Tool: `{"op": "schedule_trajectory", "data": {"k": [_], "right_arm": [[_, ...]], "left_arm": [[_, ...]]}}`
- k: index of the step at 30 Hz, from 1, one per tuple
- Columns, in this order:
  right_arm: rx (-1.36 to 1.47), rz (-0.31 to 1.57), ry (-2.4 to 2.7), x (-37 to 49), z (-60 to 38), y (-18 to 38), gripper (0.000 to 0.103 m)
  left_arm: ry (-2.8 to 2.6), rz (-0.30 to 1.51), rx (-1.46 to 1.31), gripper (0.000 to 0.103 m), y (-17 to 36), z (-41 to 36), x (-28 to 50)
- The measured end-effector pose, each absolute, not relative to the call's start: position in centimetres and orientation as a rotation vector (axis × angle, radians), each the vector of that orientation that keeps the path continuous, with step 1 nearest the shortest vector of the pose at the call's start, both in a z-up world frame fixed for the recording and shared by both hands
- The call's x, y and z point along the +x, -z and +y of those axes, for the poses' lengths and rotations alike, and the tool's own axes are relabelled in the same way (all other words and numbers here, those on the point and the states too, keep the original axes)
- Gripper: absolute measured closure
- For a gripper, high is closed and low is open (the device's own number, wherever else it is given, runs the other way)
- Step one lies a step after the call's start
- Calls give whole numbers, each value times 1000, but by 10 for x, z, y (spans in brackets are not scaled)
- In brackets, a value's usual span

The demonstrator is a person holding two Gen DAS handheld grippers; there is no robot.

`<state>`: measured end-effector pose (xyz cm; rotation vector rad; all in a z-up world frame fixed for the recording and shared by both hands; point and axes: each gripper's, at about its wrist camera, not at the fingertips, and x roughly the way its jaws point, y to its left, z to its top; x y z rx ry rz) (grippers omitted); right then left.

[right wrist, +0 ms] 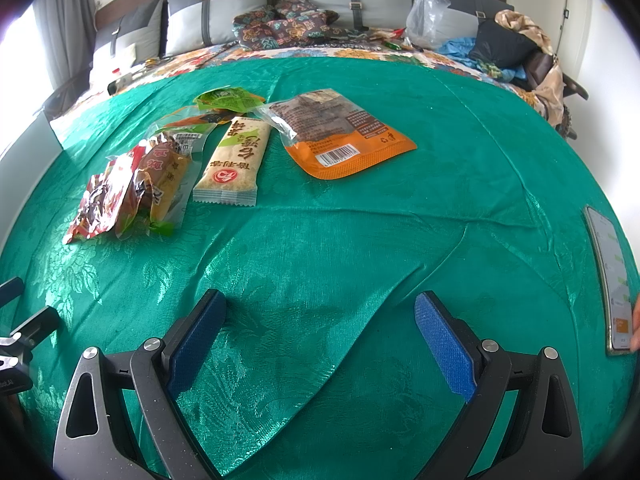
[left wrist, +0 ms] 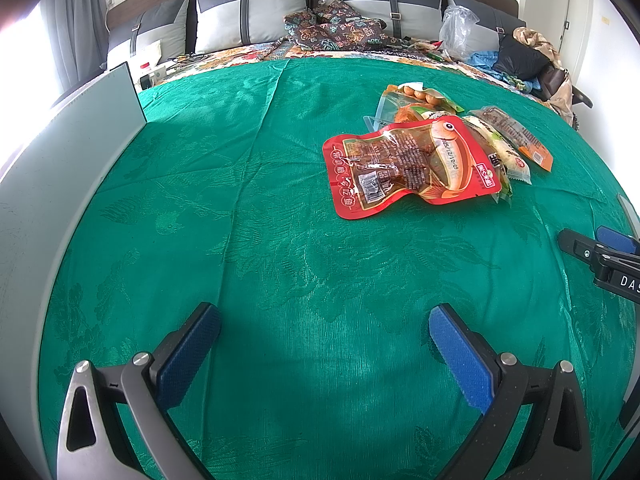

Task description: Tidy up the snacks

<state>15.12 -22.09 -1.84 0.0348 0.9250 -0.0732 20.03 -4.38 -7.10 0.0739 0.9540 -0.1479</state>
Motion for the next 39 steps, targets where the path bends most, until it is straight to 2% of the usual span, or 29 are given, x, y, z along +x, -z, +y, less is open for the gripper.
{"op": "schedule_trajectory", "data": {"k": [35, 39], "right_arm": [[35, 925, 75, 152, -221, 19, 5], [22, 957, 54, 149, -225, 16, 7]], "left_arm": [[152, 955, 76, 0, 71, -45, 200], [223, 1049, 113, 0, 65, -41, 206]]}}
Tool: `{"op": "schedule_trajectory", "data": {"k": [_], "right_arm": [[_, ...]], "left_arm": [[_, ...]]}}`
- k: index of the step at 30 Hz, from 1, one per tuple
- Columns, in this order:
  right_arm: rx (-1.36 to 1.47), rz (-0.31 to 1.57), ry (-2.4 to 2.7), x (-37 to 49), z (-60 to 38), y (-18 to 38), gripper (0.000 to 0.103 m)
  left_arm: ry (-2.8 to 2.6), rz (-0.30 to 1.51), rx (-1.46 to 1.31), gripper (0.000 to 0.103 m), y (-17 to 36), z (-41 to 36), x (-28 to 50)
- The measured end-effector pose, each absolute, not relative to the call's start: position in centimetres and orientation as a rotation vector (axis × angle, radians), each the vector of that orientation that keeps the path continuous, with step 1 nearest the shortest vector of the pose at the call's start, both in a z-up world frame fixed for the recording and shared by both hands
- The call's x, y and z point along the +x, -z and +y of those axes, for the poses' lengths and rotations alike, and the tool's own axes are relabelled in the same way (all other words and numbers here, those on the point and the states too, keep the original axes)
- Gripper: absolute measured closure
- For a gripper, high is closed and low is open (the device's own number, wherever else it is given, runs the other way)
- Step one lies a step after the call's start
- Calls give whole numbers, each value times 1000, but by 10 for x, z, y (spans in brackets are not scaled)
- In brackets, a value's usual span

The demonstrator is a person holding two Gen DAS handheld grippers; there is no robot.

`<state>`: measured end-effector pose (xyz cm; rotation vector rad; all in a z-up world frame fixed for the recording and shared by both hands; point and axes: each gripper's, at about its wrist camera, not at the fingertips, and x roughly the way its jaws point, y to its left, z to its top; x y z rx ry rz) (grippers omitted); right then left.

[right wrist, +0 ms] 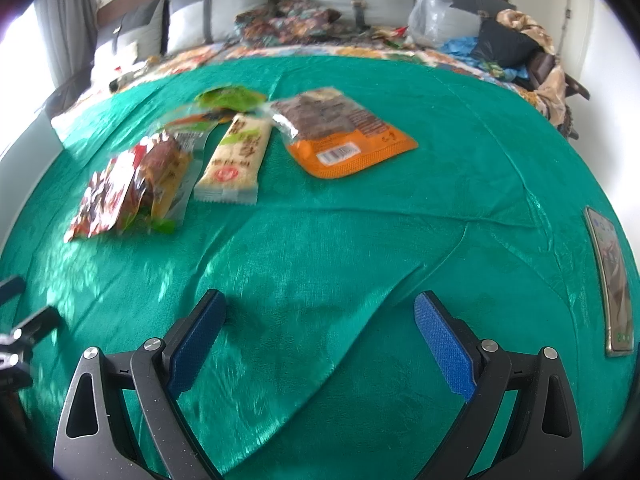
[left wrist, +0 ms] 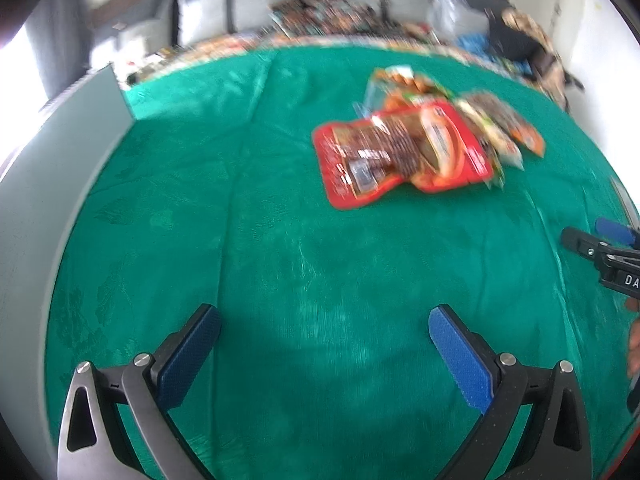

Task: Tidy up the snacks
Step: 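Grasp the red fish-print meat packet with the left tool and lift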

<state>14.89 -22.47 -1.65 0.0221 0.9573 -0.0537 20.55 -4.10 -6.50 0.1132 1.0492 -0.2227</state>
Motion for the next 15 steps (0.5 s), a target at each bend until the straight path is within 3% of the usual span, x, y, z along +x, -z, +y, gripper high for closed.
{"op": "schedule_trajectory", "data": {"k": [7, 15], "right_arm": [[12, 923, 60, 93, -241, 19, 7], [29, 923, 69, 95, -241, 20, 6]], "left_arm": [[276, 947, -20, 1, 12, -18, 243], [597, 903, 194, 1, -1, -91, 329]]}}
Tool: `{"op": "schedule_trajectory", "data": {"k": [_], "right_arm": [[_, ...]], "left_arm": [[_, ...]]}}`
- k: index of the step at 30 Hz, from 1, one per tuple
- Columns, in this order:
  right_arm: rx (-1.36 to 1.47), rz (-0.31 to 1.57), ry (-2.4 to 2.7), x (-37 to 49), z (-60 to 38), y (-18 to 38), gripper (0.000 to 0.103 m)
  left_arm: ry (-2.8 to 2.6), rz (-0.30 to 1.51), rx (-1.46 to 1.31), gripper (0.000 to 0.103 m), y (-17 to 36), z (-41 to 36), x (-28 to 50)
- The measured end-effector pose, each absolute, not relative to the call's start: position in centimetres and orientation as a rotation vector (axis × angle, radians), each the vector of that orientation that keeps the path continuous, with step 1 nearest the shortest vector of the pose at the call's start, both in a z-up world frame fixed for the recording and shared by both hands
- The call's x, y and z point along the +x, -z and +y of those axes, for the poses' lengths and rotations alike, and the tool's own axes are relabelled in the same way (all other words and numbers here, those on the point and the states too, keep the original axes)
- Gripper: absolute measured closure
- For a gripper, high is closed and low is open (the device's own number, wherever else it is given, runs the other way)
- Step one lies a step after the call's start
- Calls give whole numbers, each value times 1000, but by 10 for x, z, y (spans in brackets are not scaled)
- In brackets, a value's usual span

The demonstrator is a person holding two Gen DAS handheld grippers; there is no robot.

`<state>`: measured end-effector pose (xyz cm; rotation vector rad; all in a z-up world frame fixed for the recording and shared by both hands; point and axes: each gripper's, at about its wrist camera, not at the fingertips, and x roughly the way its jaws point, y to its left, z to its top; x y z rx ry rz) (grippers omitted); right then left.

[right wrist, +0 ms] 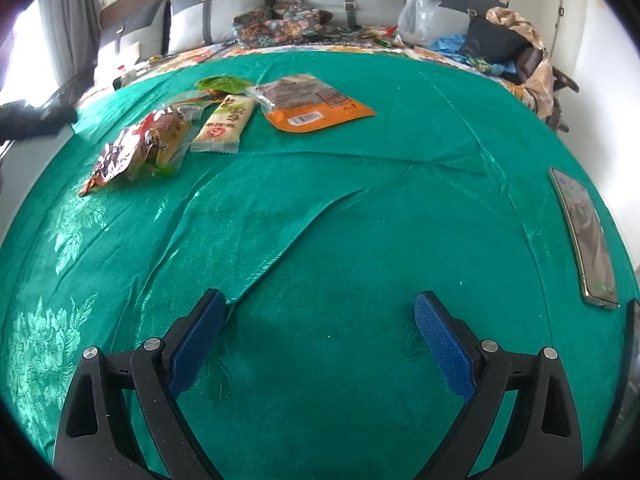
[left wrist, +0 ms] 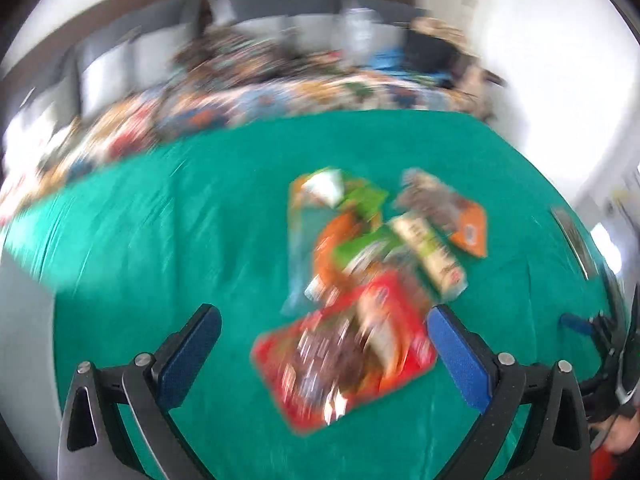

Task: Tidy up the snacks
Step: 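Grasp the red fish-print meat packet with the left tool and lift, then grasp the green-labelled brown sausage packet with the right tool while the left tool holds the red packet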

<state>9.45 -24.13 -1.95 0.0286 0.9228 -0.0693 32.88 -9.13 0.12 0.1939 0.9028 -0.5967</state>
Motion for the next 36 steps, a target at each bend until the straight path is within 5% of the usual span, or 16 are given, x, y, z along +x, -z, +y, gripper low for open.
{"op": "schedule_trajectory", "data": {"k": [4, 10, 16, 21, 25, 28, 31, 32, 33, 34, 35, 36], "right_arm": [[26, 922, 71, 94, -241, 19, 6], [24, 922, 71, 93, -241, 19, 6], [22, 922, 72, 92, -240, 19, 6], [21, 921, 73, 92, -240, 19, 6], [20, 921, 73, 92, -240, 19, 6], [20, 921, 73, 91, -240, 19, 6], [21, 921, 73, 91, -240, 20, 6], [21, 921, 72, 91, -240, 19, 6], [23, 921, 71, 91, -240, 19, 5], [26, 920, 69, 91, -241, 19, 5], [29, 920, 67, 91, -241, 20, 5], [34, 919, 64, 91, -242, 20, 5]], "left_arm": [[705, 1118, 289, 1, 41, -116, 357], [894, 1313, 60, 1, 46, -83, 338], [917, 1332, 248, 1, 50, -103, 313], [944, 1204, 756, 0, 60, -130, 262], [963, 1173, 754, 3, 59, -123, 250], [904, 1132, 654, 29, 48, -116, 258], [838, 1135, 566, 38, 43, -103, 260], [819, 1129, 520, 55, 40, -93, 258], [804, 1128, 441, 57, 35, -81, 258], [768, 1122, 362, 74, 30, -67, 256], [737, 1114, 292, 102, 23, -50, 257], [714, 1130, 210, 101, 21, -37, 254]]}}
